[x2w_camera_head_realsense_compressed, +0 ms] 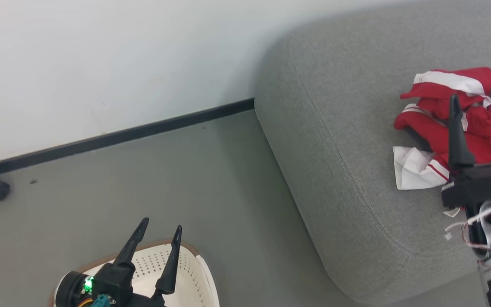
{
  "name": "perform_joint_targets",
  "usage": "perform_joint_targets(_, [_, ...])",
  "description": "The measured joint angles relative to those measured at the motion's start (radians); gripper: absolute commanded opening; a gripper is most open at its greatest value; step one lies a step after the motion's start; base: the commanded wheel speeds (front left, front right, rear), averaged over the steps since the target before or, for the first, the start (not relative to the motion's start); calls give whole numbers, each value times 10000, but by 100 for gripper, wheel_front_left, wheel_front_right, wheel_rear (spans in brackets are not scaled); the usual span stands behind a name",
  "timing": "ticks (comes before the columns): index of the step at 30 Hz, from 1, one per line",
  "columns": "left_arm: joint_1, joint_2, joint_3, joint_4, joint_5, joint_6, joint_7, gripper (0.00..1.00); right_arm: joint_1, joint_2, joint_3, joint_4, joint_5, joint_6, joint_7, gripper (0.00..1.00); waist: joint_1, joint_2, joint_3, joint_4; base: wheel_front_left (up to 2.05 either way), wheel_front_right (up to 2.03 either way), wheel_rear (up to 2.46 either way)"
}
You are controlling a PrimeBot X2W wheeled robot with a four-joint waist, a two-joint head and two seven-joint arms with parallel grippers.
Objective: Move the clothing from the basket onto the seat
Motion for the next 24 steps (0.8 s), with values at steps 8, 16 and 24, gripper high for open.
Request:
perform_joint_targets(8, [-87,-224,136,-23,-77,144,0,100,1966,324,123,-2594,675,176,-71,100,1,-1,-756,542,0,0,0])
perform_joint_targets(16, [-14,-387,288,-21,-113,502,0,100,3553,685,439,-3122,2167,257,-69,100,1,-1,-1426,1361,0,0,0])
perform_joint_targets(24, [504,-453,539,-217,-201,894,0,100,4637,675,980,-3542,2667,257,-69,100,1,-1,-1963,2368,0,0,0])
